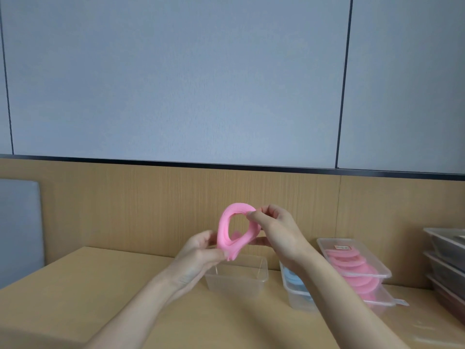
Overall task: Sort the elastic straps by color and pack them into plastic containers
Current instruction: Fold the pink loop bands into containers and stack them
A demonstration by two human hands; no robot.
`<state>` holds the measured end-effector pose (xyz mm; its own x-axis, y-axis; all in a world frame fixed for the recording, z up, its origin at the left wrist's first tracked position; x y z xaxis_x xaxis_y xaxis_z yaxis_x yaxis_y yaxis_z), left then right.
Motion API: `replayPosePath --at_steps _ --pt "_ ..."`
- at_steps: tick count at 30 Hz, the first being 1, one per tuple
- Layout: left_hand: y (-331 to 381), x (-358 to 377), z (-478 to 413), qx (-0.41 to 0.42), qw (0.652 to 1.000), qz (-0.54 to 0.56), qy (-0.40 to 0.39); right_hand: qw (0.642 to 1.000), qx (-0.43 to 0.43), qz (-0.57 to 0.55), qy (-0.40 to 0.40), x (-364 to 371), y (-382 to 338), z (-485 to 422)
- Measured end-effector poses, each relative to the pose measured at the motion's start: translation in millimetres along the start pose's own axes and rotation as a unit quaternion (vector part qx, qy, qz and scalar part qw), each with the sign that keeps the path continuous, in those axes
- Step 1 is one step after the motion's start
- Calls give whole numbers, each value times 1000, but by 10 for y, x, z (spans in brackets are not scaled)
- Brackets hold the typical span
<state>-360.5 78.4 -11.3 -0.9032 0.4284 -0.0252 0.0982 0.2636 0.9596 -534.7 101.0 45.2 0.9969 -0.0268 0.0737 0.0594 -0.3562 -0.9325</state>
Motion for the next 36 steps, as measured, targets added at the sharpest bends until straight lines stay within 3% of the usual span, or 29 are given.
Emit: replayPosePath --at_steps 4,20,28,32,36 --pt "-47 -40 -54 -23 994 99 30 1000 24 -10 2 6 157 9" --pt "-176 -61 -330 -53 993 70 81 987 131 -80 40 -251 718 50" --pt "-414 -203 -634 -89 977 -161 105 975 53 190 105 -413 905 149" --pt "-536 -223 -733 -111 964 -226 89 905 -58 419 40 -307 983 225" --pt "-642 -225 -770 -117 955 -261 77 835 -64 546 -24 -168 1169 299"
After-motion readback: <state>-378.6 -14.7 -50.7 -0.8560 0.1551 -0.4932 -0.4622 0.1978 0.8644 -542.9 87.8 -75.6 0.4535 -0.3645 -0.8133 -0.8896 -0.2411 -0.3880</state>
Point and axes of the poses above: each hand's wrist, its own z-axis away from the middle knuckle, its own x-axis out of the palm, y = z × x, the point moved 5 cm from there along -z, towards the middle knuckle, and after that the axes turned 5 degrees about -z, right-handed, at the moved point
